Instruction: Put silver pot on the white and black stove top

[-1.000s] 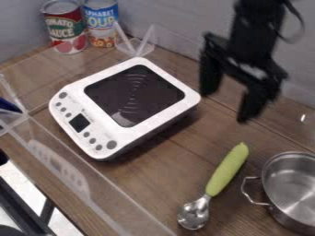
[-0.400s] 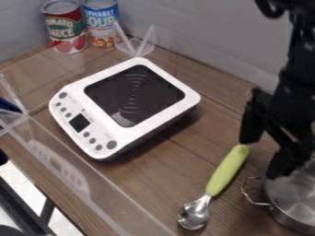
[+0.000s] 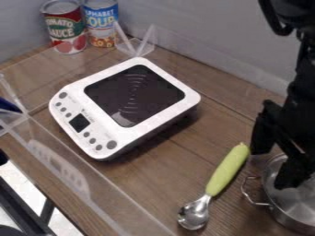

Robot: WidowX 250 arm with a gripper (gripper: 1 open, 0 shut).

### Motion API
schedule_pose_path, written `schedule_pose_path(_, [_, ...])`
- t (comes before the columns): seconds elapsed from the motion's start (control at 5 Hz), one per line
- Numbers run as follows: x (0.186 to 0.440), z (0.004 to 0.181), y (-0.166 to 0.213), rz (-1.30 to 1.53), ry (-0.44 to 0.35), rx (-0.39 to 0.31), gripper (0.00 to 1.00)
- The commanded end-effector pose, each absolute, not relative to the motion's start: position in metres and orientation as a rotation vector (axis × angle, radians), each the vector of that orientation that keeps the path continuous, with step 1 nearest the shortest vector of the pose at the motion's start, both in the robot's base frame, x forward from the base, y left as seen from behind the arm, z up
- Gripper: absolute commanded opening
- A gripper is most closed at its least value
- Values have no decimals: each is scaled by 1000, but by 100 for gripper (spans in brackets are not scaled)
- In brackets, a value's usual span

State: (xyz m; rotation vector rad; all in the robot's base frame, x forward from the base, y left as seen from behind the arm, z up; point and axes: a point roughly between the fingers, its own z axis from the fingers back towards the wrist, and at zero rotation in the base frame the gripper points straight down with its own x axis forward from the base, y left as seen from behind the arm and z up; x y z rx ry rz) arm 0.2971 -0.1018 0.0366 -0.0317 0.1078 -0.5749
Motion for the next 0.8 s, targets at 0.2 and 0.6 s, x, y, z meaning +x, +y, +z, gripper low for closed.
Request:
schedule_pose_path(0.2, [321,52,-110,-619,62,-58,100])
schedule_pose_path(0.6, [329,52,-114,-486,69,-89,100])
